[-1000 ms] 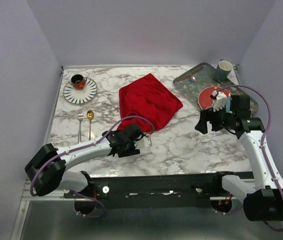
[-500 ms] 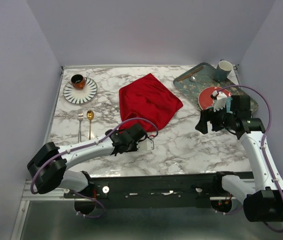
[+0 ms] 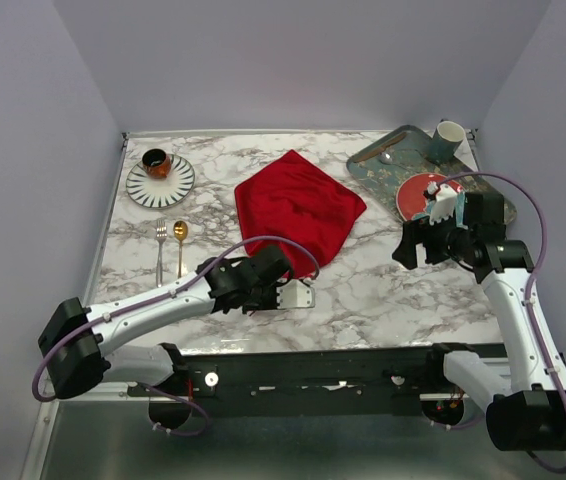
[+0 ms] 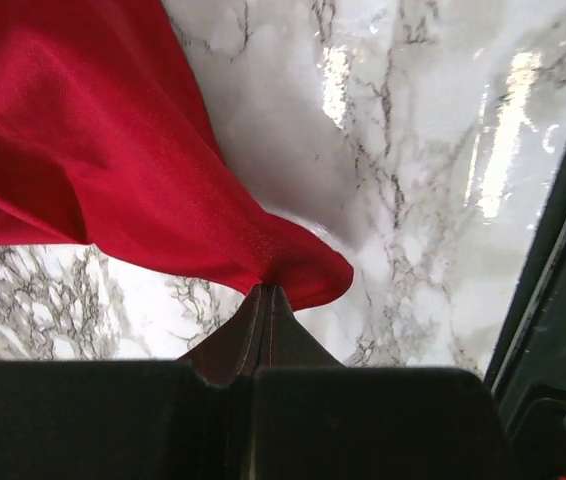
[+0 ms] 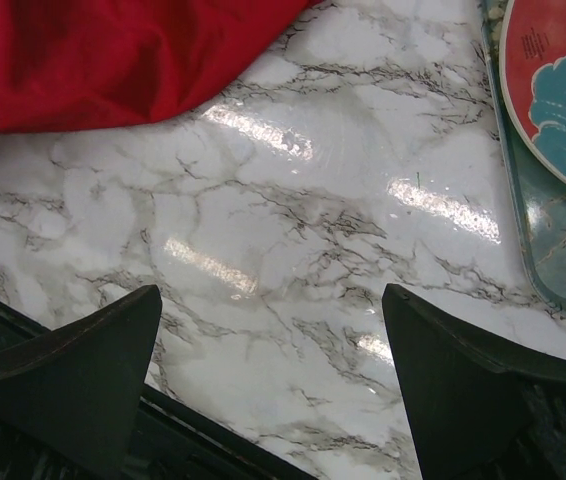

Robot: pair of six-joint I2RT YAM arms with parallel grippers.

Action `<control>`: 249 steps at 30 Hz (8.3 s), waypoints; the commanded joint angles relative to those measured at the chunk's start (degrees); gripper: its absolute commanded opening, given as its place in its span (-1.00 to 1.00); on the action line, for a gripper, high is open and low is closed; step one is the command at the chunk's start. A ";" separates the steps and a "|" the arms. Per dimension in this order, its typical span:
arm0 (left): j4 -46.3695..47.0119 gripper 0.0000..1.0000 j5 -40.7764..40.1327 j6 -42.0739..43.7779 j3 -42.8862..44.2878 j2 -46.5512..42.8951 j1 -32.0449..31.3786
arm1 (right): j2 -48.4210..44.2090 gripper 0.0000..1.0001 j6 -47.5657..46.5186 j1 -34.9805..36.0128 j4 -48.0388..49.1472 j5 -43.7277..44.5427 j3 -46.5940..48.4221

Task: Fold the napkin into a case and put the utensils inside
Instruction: Flatten out the crumpled napkin at the center of the board.

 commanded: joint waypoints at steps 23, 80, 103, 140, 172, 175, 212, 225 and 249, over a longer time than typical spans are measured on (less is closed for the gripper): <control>-0.11 -1.00 15.72 -25.73 43.99 34.19 42.72 | 3.60 1.00 -1.02 0.18 1.61 -4.06 0.19; 40.11 0.39 22.52 71.30 -6.89 13.89 43.96 | 51.15 1.00 1.70 21.10 10.93 -8.98 25.94; 20.98 -1.00 24.18 51.10 2.52 3.55 40.97 | 48.45 -0.99 1.18 22.15 11.19 -5.91 23.66; 31.91 0.64 18.73 27.27 -3.36 1.76 41.05 | 26.19 0.93 0.65 21.98 -0.76 -1.86 17.15; 43.21 -1.00 22.60 28.06 4.79 26.82 45.45 | 31.38 0.93 -0.05 20.66 -0.93 0.51 18.82; 37.85 -1.00 21.99 28.67 6.99 24.99 45.45 | 30.76 0.93 -0.14 20.31 -0.85 0.60 18.38; -2.76 -1.00 27.34 1.61 23.34 5.89 32.70 | 27.58 1.00 -1.64 32.17 38.42 -13.02 8.61; -1.62 -1.00 34.99 -2.87 25.10 10.91 37.28 | 39.90 0.97 10.92 37.80 61.46 -15.92 12.67; 1.01 -0.02 36.67 -1.04 23.09 5.39 41.93 | 45.53 -0.99 21.91 38.24 67.89 -25.41 13.38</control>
